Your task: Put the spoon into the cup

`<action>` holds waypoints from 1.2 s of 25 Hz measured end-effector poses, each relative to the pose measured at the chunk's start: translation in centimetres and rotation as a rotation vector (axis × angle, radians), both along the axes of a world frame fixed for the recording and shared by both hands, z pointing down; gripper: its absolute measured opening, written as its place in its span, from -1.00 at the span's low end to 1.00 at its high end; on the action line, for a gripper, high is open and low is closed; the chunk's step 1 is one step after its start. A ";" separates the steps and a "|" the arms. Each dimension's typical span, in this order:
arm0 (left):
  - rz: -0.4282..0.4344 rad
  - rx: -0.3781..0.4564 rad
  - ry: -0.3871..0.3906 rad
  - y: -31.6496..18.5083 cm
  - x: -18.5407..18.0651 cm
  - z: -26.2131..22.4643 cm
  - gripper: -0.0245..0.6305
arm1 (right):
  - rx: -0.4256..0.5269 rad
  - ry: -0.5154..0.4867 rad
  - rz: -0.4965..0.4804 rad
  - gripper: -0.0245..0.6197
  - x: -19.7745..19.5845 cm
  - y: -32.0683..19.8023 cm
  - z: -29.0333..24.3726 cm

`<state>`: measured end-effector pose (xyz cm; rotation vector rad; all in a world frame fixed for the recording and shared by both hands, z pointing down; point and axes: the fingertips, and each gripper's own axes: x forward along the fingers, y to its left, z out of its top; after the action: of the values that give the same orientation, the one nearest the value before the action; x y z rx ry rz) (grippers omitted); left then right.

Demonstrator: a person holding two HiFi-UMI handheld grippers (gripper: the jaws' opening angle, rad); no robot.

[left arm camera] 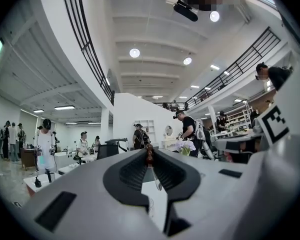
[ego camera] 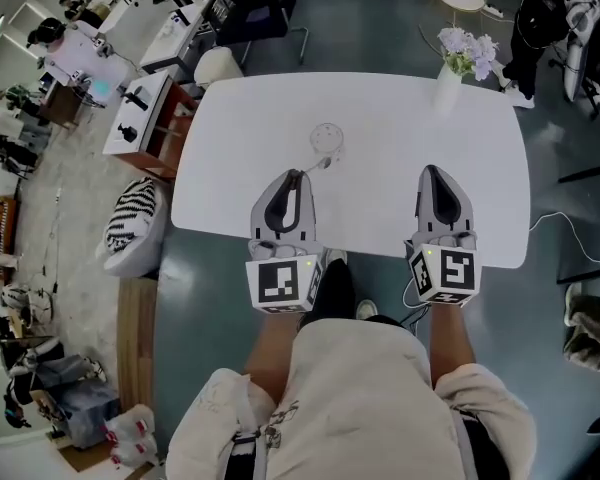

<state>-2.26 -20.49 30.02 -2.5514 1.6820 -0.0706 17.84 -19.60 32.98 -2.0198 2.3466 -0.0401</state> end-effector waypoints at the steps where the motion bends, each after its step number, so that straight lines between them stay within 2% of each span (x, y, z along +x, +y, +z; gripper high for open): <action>1: 0.007 0.000 0.005 -0.7 0.0 0.0 -0.81 | -0.001 0.003 0.004 -0.96 0.0 -0.7 0.0; 8: 0.033 -0.026 0.023 -7.2 -1.4 0.6 -0.81 | -0.021 0.021 0.015 -0.96 -1.7 -6.9 0.1; 17: 0.071 -0.122 0.040 -14.3 -2.8 4.3 -0.81 | -0.095 0.028 0.002 -0.96 -4.6 -14.3 3.0; 25: 0.110 -0.241 0.055 -18.7 -3.3 9.8 -0.81 | -0.174 0.055 -0.016 -0.96 -7.0 -19.0 6.6; 30: 0.127 -0.309 0.060 -21.0 -3.8 14.6 -0.81 | -0.247 0.090 -0.030 -0.96 -8.6 -21.2 10.8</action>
<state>-6.01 -41.48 44.59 -2.9049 1.6366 -0.2685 9.22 -40.82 43.76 -2.1327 2.5391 -0.2578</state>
